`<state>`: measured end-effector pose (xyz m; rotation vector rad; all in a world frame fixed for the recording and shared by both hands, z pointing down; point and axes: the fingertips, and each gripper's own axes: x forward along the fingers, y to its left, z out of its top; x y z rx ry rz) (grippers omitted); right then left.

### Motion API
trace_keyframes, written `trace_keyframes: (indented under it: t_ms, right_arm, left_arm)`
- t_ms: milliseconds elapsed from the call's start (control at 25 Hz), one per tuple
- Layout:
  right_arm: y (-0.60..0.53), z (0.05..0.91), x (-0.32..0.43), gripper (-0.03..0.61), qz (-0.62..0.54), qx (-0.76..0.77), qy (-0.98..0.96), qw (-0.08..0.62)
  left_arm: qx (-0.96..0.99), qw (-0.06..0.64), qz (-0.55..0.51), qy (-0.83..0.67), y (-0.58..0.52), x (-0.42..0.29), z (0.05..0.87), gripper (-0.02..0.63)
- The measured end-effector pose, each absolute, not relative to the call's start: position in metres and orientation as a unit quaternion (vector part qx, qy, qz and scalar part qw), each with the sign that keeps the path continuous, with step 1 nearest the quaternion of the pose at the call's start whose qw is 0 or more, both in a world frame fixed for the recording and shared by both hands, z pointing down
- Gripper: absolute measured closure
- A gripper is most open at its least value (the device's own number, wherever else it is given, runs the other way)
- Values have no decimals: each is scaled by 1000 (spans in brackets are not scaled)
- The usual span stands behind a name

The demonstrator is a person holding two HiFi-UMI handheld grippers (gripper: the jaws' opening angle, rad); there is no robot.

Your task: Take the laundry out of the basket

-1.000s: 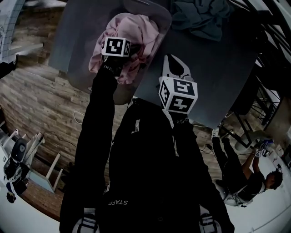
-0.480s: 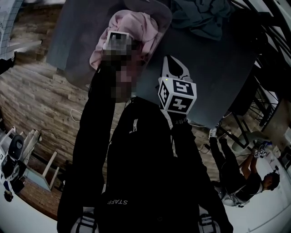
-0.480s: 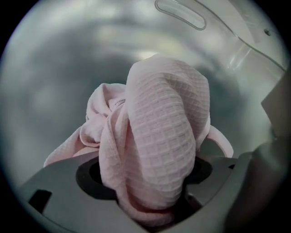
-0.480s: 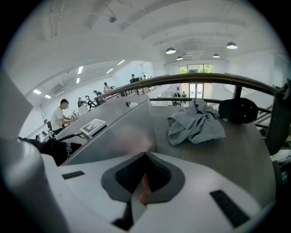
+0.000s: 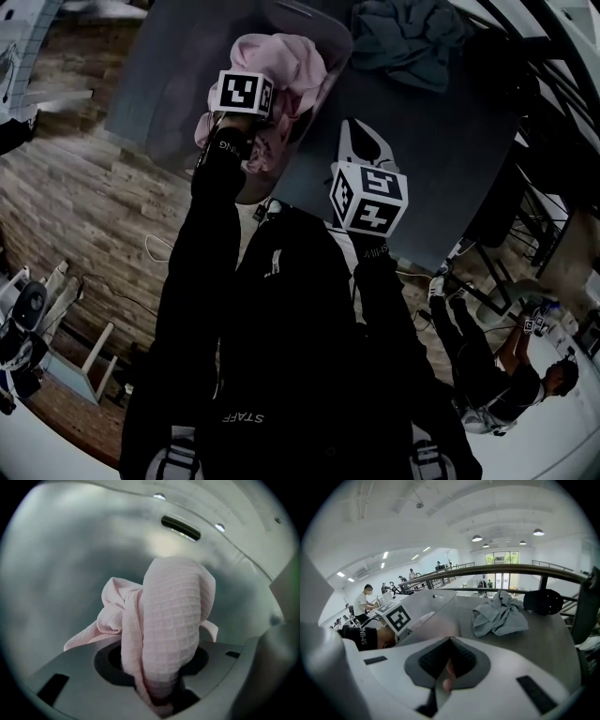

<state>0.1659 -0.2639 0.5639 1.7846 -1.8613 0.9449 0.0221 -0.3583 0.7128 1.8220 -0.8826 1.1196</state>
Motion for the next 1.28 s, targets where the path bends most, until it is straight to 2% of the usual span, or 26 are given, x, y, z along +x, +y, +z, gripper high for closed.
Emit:
trace_keyframes:
  t_ms: [640, 1280]
  right_arm:
    - [-251, 463, 146, 565, 273, 664, -685, 126]
    - [-220, 316, 121, 565, 131, 700, -700, 52]
  left_arm:
    - [804, 296, 241, -457, -352, -3, 505, 397]
    - [862, 114, 18, -494, -294, -24, 296, 397]
